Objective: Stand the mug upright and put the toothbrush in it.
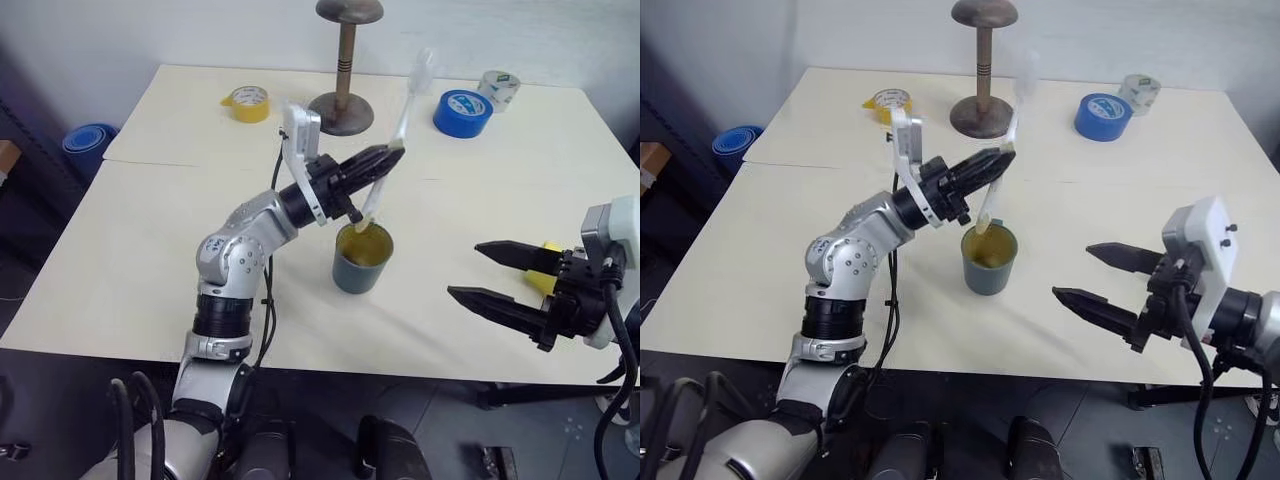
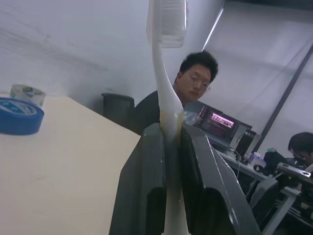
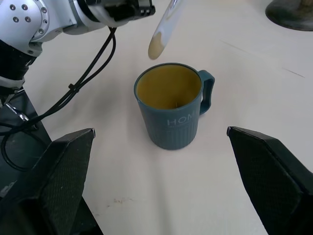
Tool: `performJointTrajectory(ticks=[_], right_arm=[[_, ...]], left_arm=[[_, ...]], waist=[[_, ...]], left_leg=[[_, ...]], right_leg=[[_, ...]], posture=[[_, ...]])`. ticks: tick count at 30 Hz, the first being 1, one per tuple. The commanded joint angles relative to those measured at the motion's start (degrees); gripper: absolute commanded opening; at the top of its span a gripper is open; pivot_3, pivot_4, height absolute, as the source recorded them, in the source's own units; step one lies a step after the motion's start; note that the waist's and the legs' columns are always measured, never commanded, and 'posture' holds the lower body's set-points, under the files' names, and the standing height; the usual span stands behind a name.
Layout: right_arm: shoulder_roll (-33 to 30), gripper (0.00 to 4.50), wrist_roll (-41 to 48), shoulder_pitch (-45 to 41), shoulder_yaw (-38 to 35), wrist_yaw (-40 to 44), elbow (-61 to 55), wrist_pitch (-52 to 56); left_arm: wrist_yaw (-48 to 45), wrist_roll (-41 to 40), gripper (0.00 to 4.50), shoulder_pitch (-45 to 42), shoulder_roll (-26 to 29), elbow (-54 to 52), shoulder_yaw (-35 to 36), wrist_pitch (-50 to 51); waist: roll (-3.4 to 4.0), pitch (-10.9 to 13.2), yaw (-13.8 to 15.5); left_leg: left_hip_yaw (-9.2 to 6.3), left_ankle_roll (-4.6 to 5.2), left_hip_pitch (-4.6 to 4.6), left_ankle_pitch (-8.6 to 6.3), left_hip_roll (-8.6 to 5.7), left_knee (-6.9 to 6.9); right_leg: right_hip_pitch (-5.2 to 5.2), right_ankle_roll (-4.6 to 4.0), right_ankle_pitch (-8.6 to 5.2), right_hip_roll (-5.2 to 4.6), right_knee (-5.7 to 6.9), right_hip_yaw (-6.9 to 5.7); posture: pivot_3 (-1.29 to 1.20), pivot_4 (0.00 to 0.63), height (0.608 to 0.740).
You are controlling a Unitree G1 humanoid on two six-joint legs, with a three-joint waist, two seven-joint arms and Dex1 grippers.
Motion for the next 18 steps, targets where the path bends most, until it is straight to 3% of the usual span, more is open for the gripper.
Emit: performJointTrajectory(ticks=[1, 5, 13, 18], right_arm=[[0.7, 4.50, 1.2, 0.3, -3.2, -0.8, -1.0, -1.1], [0.8, 4.50, 1.0, 0.4, -3.0, -0.8, -0.9, -1.5], [0.3, 4.50, 0.4, -1.3, -1.3, -0.3, 0.1, -1.8], [0.4, 4.50, -0.6, -1.1, -1.4, 0.8, 0.6, -1.5]], left_arm=[[-1.2, 0.5, 0.12, 0.8, 0.8, -0.4, -0.8, -1.9], [-2.6, 2.6, 0.12, 3.2, 0.3, 0.0, -3.8, -5.4], [-3.1, 3.5, 2.66, 4.0, -0.1, 1.5, -4.5, -8.9], [-3.2, -0.8, 4.18, 4.3, 4.8, -4.8, -1.4, -2.4]], waist=[[0.00, 0.0, 0.0], [0.00, 0.0, 0.2], [0.00, 0.0, 0.1], [0.00, 0.0, 0.0]], left_leg=[[0.00, 0.00, 0.00, 0.00, 0.00, 0.00], [-0.01, 0.00, -0.02, 0.00, 0.00, 0.00], [0.00, 0.01, -0.03, 0.00, -0.01, 0.02], [-0.02, 0.01, -0.02, 0.00, 0.00, 0.02]], right_leg=[[0.00, 0.00, 0.00, 0.00, -0.01, 0.00], [0.00, 0.00, 0.00, 0.00, -0.02, 0.00], [0.00, 0.00, 0.00, 0.00, -0.04, 0.00], [0.00, 0.00, 0.00, 0.00, -0.02, 0.00]], posture=[[0.00, 0.150, 0.740], [0.00, 0.150, 0.740], [0.00, 0.150, 0.740], [0.00, 0.150, 0.740]])
